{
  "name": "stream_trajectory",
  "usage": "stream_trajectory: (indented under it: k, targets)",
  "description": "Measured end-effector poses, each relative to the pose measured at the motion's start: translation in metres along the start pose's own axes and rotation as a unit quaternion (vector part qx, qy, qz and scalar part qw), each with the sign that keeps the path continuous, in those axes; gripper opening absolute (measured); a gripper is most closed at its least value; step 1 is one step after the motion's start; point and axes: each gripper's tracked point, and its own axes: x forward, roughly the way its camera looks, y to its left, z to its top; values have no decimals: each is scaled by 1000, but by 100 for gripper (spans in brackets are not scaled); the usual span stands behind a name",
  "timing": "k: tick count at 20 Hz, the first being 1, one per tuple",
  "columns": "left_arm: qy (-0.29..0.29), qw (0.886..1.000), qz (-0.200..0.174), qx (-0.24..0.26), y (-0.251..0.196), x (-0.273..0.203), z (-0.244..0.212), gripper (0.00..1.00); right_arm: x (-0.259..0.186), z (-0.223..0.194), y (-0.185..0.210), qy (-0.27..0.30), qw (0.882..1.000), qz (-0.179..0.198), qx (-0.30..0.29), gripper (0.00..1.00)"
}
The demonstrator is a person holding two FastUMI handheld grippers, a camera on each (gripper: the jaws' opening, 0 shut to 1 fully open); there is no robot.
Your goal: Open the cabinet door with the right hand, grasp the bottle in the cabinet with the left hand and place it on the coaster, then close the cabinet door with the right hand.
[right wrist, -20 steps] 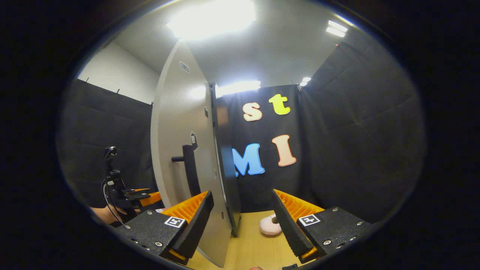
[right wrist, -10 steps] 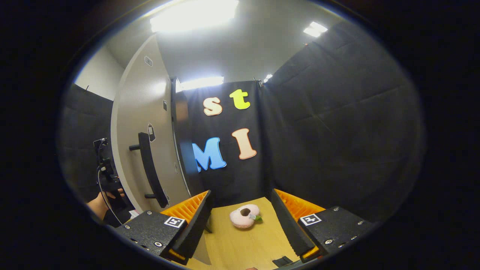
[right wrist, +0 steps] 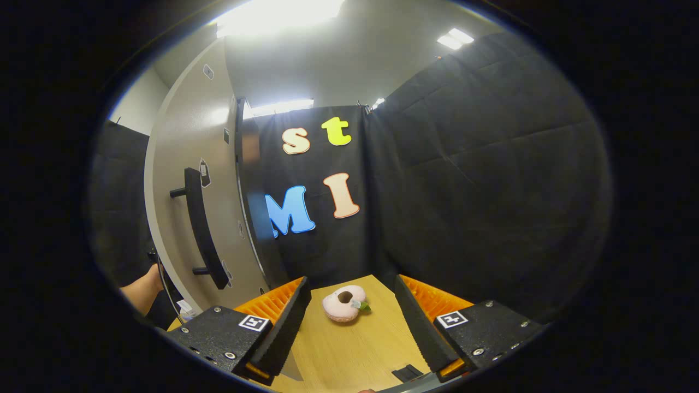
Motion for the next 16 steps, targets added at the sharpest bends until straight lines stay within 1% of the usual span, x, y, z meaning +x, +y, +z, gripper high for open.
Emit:
stream_trajectory:
  k: [1, 2, 6, 7, 8, 11, 12, 13, 15, 16]
  targets:
    - [1, 1000, 3, -1, 1, 3, -1, 82, 0, -1, 0, 2, 1000, 1, -3, 95]
    - [-1, 1000, 6, -1, 3, 10, 0, 86, 0, -2, 0, 4, 1000, 2, -7, 95]
    - [-1, 1000, 5, -2, 1, 25, -2, 82, 1, -4, 0, 10, 1000, 3, -26, 95]
    - [-1, 1000, 4, -2, 0, 26, -1, 85, 2, -6, 0, 12, 999, 6, -29, 95]
    - [1, 1000, 7, -3, -1, 28, -1, 66, 3, -7, 0, 14, 999, 8, -32, 95]
    - [-1, 1000, 9, -11, -1, 20, 4, 66, 7, -8, -1, 17, 999, 18, -33, 95]
    - [-6, 1000, 11, -20, 1, 14, 9, 62, 7, -9, -2, 18, 999, 22, -33, 95]
    - [-10, 999, 12, -29, 1, 7, 14, 66, 7, -9, -3, 19, 999, 26, -33, 95]
    - [-17, 999, 15, -34, 4, -10, 21, 66, 11, -8, -4, 18, 999, 37, -31, 95]
    - [-22, 999, 17, -33, 5, -18, 25, 62, 13, -8, -4, 18, 999, 43, -28, 95]
